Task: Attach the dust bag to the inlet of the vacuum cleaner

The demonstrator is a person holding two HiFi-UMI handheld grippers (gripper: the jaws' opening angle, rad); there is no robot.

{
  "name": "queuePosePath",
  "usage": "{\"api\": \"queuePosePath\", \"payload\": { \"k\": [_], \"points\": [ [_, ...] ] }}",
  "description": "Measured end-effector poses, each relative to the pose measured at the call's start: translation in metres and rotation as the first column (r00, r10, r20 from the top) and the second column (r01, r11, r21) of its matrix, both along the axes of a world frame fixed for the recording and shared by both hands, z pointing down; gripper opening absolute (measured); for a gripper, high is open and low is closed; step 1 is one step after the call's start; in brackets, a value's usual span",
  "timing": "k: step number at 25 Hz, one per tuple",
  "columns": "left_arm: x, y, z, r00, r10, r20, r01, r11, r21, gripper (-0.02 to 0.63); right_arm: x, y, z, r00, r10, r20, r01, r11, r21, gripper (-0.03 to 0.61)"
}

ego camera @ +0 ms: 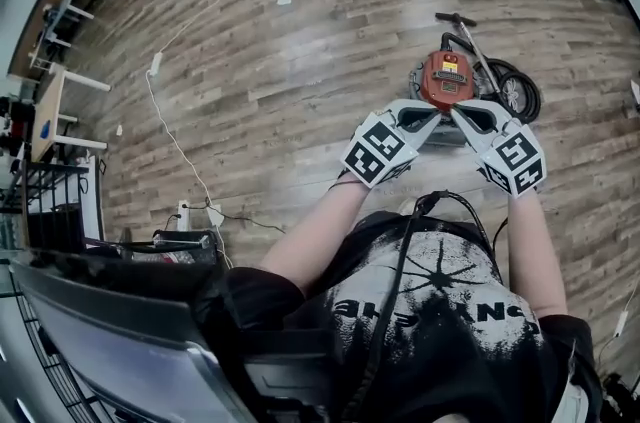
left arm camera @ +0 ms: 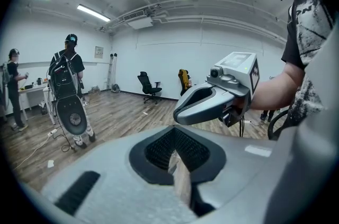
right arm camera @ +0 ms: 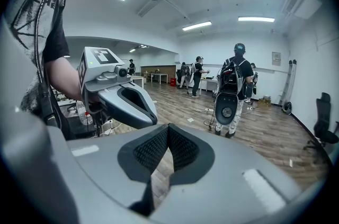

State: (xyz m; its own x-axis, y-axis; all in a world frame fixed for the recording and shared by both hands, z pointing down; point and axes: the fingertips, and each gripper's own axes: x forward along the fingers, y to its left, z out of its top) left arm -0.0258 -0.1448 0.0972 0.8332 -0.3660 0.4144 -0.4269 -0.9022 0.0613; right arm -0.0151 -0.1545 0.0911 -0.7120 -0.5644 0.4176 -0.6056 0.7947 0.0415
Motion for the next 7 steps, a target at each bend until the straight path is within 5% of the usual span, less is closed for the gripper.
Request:
{"api": "queuePosePath", "payload": {
  "k": [7],
  "points": [
    [-0.021, -0.003, 0.000, 0.999, -0.036, 0.002, 0.036, 0.999, 0.010, 0.002, -0.018, -0.007, 0.000, 1.000, -0.027, 0.013, 0.027, 0.999, 0.018, 0.005]
  ]
}}
